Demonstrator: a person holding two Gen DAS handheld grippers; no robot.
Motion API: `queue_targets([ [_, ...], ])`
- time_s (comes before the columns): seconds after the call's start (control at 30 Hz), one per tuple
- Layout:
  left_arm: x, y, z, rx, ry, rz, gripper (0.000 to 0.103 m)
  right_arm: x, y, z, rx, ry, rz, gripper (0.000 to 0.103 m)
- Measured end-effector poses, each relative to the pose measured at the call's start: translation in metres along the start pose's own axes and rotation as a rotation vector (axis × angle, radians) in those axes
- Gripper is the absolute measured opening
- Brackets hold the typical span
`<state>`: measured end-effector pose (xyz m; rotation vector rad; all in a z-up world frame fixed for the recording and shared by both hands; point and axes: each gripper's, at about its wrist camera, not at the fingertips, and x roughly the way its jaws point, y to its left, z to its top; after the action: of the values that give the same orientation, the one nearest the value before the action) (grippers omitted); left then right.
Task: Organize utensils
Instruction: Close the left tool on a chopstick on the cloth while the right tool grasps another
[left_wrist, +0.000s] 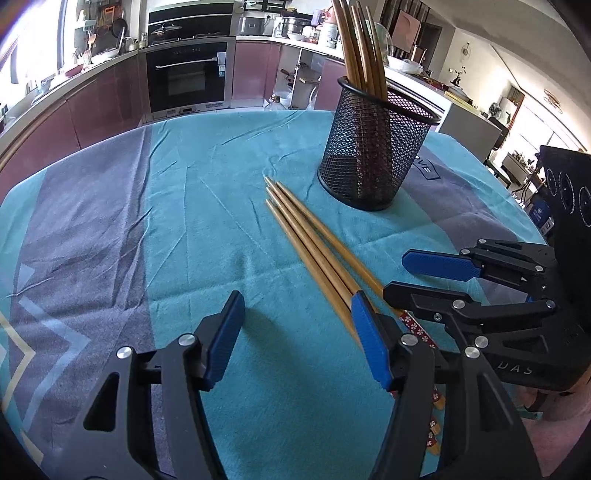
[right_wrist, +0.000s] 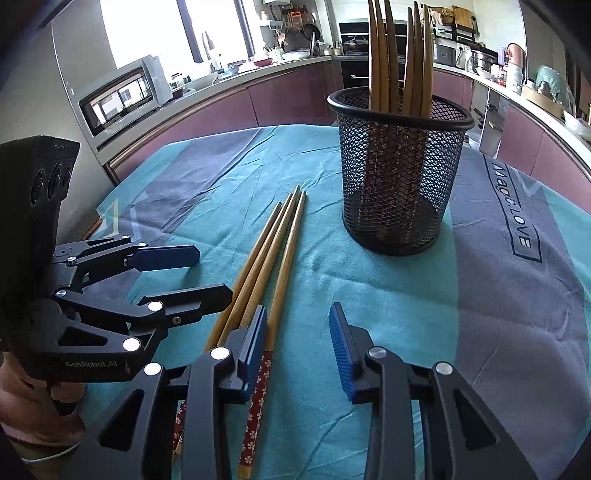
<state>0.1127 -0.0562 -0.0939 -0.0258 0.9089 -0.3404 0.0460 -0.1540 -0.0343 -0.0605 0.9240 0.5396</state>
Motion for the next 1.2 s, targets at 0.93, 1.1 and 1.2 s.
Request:
queue_targets([
  [0.93, 0.011, 0.011, 0.013, 0.008, 0.012, 0.054, 0.019, 0.015, 0.006, 0.019, -0.058, 0.005, -0.011, 0.026],
  [1.1, 0.014, 0.012, 0.017, -0.002, 0.017, 0.053, 0.019, 0.024, 0.006, 0.029, -0.068, 0.005, -0.023, 0.023],
  [1.2, 0.017, 0.011, 0.02, 0.001, 0.015, 0.065, 0.019, 0.027, 0.006, 0.033, -0.068, 0.006, -0.035, 0.016],
])
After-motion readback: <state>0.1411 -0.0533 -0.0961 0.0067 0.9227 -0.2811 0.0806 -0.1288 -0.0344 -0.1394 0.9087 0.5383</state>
